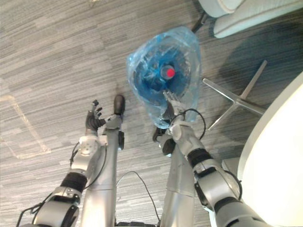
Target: Gather rubbish on tea table into small bin, then transfer packed bag to large trash can.
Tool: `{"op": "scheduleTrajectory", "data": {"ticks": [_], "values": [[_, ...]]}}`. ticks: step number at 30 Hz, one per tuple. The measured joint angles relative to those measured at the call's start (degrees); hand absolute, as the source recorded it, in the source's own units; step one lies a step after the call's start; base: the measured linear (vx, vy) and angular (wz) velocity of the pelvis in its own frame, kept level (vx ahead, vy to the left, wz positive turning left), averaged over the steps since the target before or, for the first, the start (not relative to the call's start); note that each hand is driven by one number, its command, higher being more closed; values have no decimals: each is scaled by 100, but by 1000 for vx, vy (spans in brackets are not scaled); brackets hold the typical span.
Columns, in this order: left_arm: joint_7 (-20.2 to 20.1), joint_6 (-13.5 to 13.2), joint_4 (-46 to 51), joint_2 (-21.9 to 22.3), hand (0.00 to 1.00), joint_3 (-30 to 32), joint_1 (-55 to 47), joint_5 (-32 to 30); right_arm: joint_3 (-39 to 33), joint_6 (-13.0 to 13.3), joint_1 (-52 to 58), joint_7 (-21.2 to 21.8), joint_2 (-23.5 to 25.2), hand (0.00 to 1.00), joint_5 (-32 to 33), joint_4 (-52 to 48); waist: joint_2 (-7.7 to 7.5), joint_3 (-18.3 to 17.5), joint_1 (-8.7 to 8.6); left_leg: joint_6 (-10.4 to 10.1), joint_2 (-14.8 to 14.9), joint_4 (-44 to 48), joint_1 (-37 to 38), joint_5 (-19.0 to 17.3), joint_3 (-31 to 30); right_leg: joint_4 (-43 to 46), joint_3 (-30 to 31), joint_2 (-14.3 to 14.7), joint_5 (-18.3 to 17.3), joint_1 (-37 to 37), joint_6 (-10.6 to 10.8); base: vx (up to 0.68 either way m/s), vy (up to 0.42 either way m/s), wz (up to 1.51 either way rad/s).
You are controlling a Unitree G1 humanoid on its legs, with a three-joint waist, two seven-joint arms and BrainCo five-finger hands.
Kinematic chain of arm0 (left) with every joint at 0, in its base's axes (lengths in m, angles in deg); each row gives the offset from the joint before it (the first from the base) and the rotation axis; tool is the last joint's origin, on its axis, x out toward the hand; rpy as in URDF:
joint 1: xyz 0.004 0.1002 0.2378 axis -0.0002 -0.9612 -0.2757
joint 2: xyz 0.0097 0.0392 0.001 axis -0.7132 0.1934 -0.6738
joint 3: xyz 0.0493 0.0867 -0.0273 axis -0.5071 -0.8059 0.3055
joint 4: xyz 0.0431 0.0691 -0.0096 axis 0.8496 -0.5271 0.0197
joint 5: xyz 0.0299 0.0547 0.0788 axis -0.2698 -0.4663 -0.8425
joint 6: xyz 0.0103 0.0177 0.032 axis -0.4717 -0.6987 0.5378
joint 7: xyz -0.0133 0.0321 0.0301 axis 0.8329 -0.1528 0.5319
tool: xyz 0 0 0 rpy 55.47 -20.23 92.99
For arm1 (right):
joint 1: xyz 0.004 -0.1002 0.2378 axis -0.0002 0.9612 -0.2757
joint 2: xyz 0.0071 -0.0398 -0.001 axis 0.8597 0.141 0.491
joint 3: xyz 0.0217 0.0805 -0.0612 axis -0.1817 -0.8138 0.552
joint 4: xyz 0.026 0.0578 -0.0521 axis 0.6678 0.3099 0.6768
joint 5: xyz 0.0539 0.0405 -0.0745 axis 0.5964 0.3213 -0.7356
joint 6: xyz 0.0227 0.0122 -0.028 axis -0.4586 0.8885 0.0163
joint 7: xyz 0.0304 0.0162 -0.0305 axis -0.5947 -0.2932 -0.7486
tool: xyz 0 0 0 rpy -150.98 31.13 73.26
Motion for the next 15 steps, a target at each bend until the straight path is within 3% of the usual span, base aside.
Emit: {"op": "scheduleTrajectory", "data": {"ticks": [15], "values": [[-9,7,46,86,0,13,34,-7,-14,5,-124,49,208,100,135,-48,0,-8,35,4,-30,17,6,61,-27,58,-2,-18,6,-4,-11,2,20,1]]}}
